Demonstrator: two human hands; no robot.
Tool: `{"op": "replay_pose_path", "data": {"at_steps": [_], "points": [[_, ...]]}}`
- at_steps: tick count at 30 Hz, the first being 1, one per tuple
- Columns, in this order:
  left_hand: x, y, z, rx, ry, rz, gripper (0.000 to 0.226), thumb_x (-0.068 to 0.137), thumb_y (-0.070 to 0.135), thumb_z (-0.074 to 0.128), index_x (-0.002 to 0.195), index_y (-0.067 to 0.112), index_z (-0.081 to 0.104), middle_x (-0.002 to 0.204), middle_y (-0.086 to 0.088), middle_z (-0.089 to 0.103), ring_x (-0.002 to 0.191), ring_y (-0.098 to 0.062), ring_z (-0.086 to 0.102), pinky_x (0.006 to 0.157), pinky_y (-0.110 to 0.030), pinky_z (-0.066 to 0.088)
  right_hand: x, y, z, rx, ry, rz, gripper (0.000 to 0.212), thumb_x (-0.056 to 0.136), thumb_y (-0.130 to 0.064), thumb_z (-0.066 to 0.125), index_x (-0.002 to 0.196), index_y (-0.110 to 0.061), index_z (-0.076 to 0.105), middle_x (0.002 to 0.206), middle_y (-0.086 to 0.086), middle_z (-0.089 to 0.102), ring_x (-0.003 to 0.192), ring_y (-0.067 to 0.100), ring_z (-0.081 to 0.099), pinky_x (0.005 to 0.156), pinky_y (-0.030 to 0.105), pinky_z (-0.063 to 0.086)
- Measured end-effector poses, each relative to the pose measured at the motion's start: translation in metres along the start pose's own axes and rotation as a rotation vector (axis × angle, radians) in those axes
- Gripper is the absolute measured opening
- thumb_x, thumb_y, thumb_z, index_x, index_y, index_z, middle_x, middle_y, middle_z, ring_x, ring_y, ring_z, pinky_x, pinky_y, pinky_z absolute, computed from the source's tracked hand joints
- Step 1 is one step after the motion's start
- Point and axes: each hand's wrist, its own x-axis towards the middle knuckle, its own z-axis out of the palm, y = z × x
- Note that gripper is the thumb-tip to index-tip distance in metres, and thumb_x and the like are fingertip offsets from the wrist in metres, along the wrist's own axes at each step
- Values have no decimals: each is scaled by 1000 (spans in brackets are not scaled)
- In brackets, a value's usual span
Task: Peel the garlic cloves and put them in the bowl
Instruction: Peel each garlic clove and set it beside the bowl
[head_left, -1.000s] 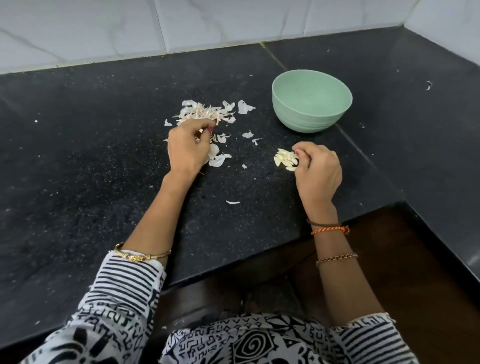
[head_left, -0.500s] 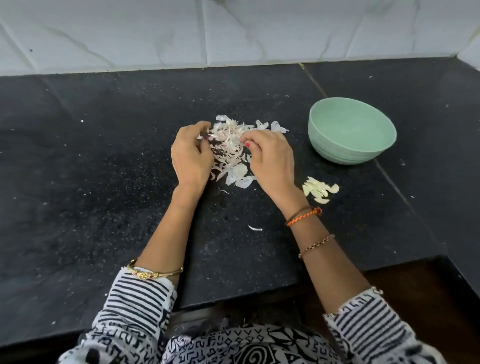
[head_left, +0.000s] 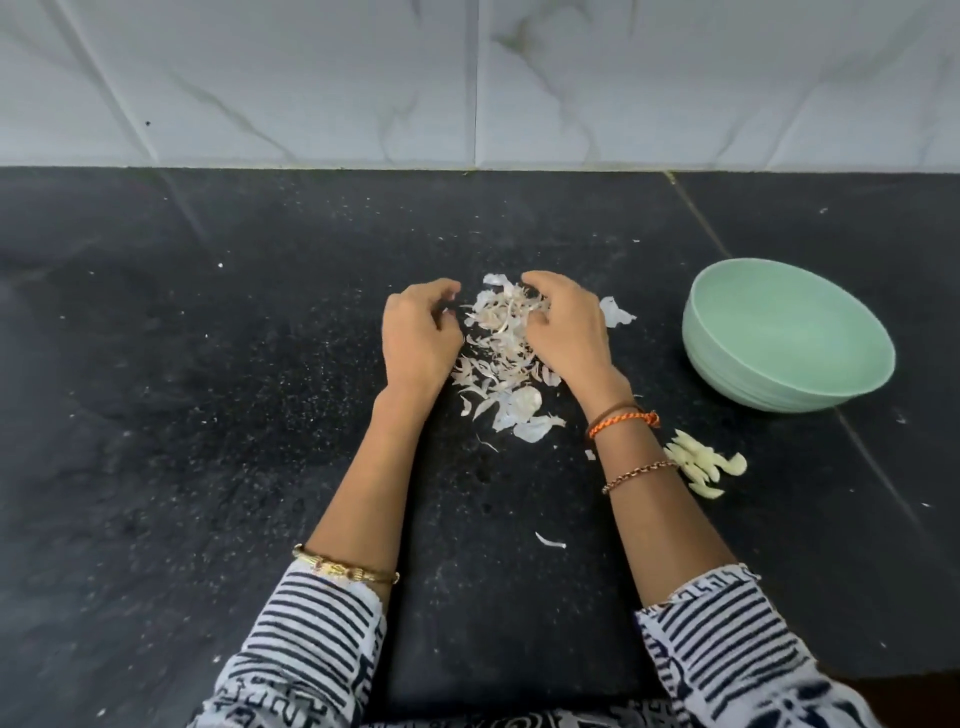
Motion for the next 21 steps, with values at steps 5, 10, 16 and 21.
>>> {"op": "replay_pose_path", "data": {"at_steps": [5,10,16,21], "points": [[6,1,15,72,-137,85,28,81,0,63,107,8,68,108,-8,67,106,-27,55,89,-21,38,3,6,8,-99,-64,-57,45,89,-23,61,132,-15,50,125,6,59,122,26,47,99,38,41],[11,-1,28,167,-231,148,31,87,4,57,117,9,63,117,-9,63,109,-27,49,81,-19,31,7,12,11,-12,-26,0,44,86,-13,64,129,-17,54,120,6,62,113,23,56,96,40,45],[14,-5,30,184,-201,151,21,85,4,60,104,6,69,99,-13,67,90,-30,60,84,-31,42,6,22,8,112,146,67,31,87,1,59,115,-11,64,108,7,67,93,18,65,89,32,52],[14,0,22,64,-111,135,15,74,2,74,81,8,63,89,-3,56,69,-18,55,69,-30,49,10,31,4,128,275,45,32,84,7,58,111,-6,67,109,9,68,94,15,65,90,21,48]]}}
